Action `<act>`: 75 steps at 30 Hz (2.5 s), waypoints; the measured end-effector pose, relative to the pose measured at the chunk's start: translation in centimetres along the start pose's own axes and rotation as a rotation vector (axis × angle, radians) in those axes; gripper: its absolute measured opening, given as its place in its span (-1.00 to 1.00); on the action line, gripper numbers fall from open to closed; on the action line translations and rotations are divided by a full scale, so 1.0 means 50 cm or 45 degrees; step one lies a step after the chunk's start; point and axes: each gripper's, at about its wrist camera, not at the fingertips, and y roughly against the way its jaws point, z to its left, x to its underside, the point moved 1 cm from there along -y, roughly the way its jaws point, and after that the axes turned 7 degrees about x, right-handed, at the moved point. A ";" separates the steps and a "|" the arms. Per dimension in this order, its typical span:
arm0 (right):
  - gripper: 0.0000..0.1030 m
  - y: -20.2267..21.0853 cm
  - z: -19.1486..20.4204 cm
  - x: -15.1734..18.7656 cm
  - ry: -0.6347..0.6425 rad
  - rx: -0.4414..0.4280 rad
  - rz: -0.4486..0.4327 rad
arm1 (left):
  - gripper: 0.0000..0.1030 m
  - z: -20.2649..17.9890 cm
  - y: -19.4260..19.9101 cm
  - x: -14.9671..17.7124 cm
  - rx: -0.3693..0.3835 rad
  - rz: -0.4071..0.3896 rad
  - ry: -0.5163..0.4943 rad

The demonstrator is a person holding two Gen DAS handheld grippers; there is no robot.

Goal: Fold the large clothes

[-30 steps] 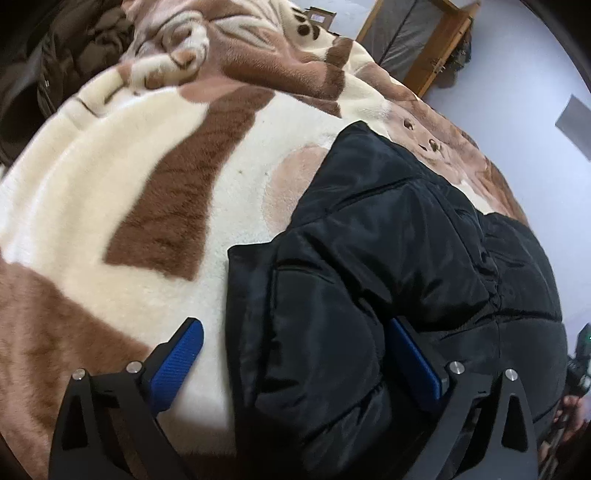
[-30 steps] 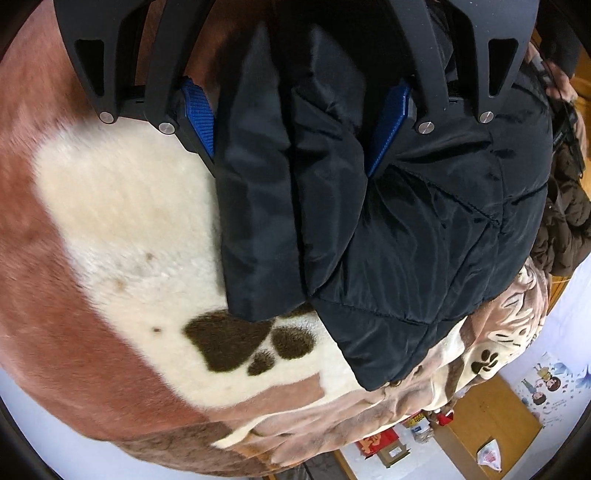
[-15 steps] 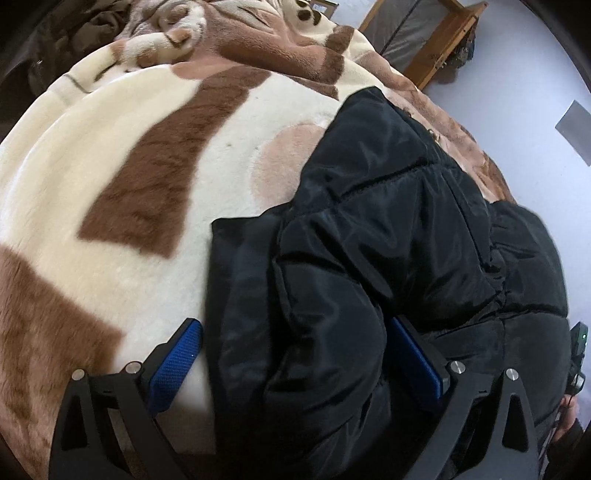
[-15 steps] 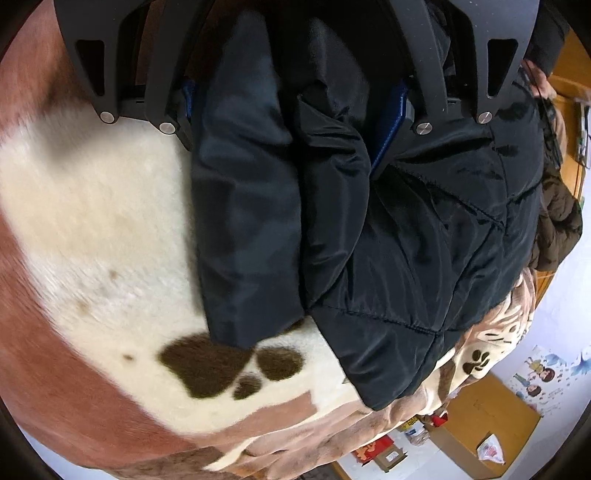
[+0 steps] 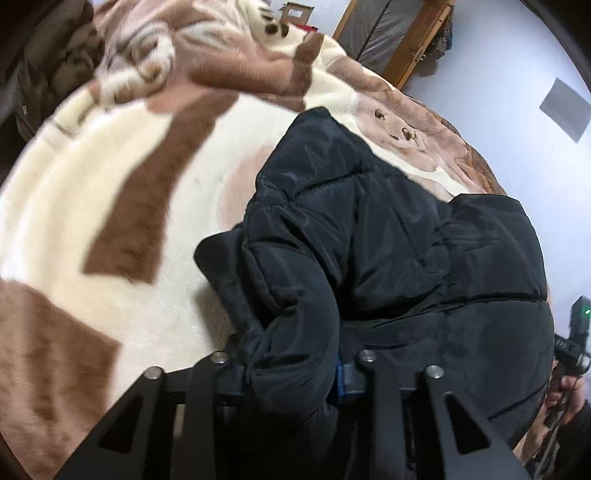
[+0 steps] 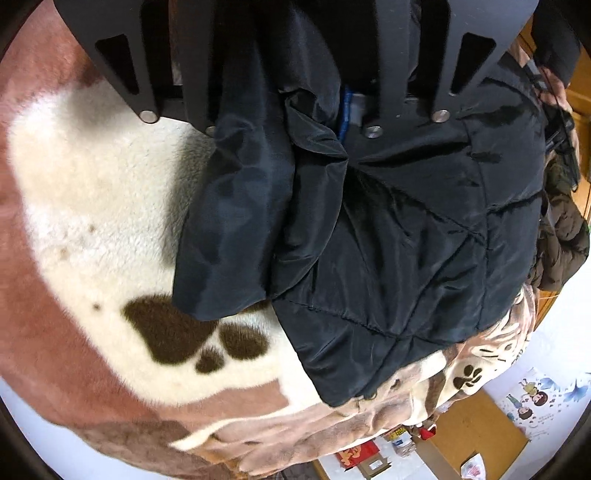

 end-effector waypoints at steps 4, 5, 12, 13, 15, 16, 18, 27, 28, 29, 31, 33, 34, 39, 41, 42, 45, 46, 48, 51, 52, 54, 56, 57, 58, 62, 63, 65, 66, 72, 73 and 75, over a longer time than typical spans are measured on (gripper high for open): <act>-0.45 0.066 0.009 -0.003 0.011 -0.003 -0.063 | -0.49 -0.023 0.061 -0.017 -0.021 -0.050 -0.013; -0.46 0.083 0.012 -0.004 0.019 -0.010 -0.076 | -0.49 -0.028 0.073 -0.018 -0.022 -0.059 -0.019; -0.47 0.185 0.034 -0.007 0.054 -0.053 -0.162 | -0.50 -0.055 0.180 -0.034 -0.004 -0.141 -0.044; -0.47 0.195 0.039 -0.008 0.057 -0.059 -0.173 | -0.49 -0.057 0.195 -0.035 -0.001 -0.157 -0.048; -0.47 0.212 0.054 -0.010 0.065 -0.069 -0.191 | -0.49 -0.059 0.212 -0.046 -0.005 -0.178 -0.055; -0.47 0.224 0.063 -0.010 0.068 -0.077 -0.203 | -0.49 -0.057 0.225 -0.048 -0.004 -0.188 -0.057; -0.47 0.233 0.090 -0.017 0.073 -0.093 -0.218 | -0.49 -0.050 0.248 -0.056 -0.009 -0.201 -0.058; -0.46 0.203 0.219 -0.066 0.107 -0.178 -0.242 | -0.49 0.043 0.311 -0.132 -0.085 -0.272 -0.058; -0.46 0.196 0.232 -0.071 0.114 -0.185 -0.241 | -0.49 0.058 0.312 -0.143 -0.097 -0.275 -0.059; -0.46 0.183 0.252 -0.077 0.121 -0.195 -0.240 | -0.49 0.070 0.315 -0.150 -0.108 -0.276 -0.059; -0.46 0.159 0.277 -0.085 0.124 -0.210 -0.230 | -0.48 0.100 0.314 -0.167 -0.125 -0.284 -0.052; -0.46 0.126 0.302 -0.088 0.131 -0.218 -0.222 | -0.48 0.131 0.303 -0.181 -0.140 -0.287 -0.042; -0.46 0.109 0.311 -0.089 0.130 -0.220 -0.215 | -0.48 0.145 0.294 -0.185 -0.147 -0.284 -0.042; -0.46 0.014 0.323 -0.084 0.118 -0.210 -0.147 | -0.48 0.208 0.219 -0.179 -0.162 -0.234 -0.028; -0.46 -0.026 0.326 -0.078 0.122 -0.188 -0.111 | -0.48 0.235 0.174 -0.167 -0.164 -0.196 -0.007; -0.45 -0.044 0.321 -0.074 0.123 -0.175 -0.090 | -0.47 0.246 0.154 -0.159 -0.167 -0.176 0.007; -0.42 -0.079 0.313 -0.061 0.125 -0.152 -0.055 | -0.43 0.288 0.112 -0.135 -0.157 -0.163 0.075; -0.39 -0.085 0.310 -0.058 0.130 -0.151 -0.050 | -0.40 0.298 0.106 -0.131 -0.147 -0.164 0.092; -0.32 -0.092 0.307 -0.056 0.146 -0.146 -0.043 | -0.34 0.302 0.093 -0.126 -0.155 -0.159 0.083; -0.19 -0.103 0.302 -0.054 0.124 -0.153 -0.026 | -0.18 0.301 0.076 -0.126 -0.181 -0.147 0.077; -0.13 -0.105 0.300 -0.053 0.114 -0.157 -0.023 | -0.05 0.308 0.075 -0.130 -0.185 -0.144 0.090; -0.05 -0.105 0.289 -0.050 0.081 -0.163 -0.012 | 0.14 0.318 0.075 -0.130 -0.210 -0.143 0.123; 0.04 -0.102 0.282 -0.050 0.060 -0.164 -0.002 | 0.26 0.320 0.080 -0.131 -0.245 -0.138 0.142; 0.06 -0.098 0.279 -0.051 0.051 -0.164 0.006 | 0.29 0.319 0.087 -0.132 -0.260 -0.138 0.143; 0.07 -0.090 0.276 -0.053 0.045 -0.156 0.013 | 0.29 0.317 0.094 -0.132 -0.272 -0.140 0.141; 0.08 -0.042 0.268 -0.055 0.053 -0.118 -0.011 | 0.28 0.301 0.149 -0.142 -0.316 -0.217 0.119; 0.08 -0.034 0.266 -0.055 0.059 -0.107 -0.023 | 0.29 0.298 0.165 -0.147 -0.332 -0.252 0.115; 0.09 -0.004 0.268 -0.054 0.083 -0.051 -0.083 | 0.29 0.292 0.189 -0.158 -0.344 -0.305 0.115; 0.09 0.018 0.272 -0.055 0.111 0.027 -0.152 | 0.29 0.287 0.196 -0.165 -0.335 -0.321 0.115; 0.08 0.030 0.333 -0.087 0.238 0.029 -0.271 | 0.29 0.243 0.121 -0.199 -0.306 -0.255 -0.020; 0.08 0.015 0.344 -0.092 0.260 0.030 -0.258 | 0.29 0.247 0.099 -0.201 -0.320 -0.229 -0.023; -0.03 -0.024 0.358 -0.099 0.299 0.057 -0.210 | 0.31 0.254 0.069 -0.203 -0.342 -0.215 -0.012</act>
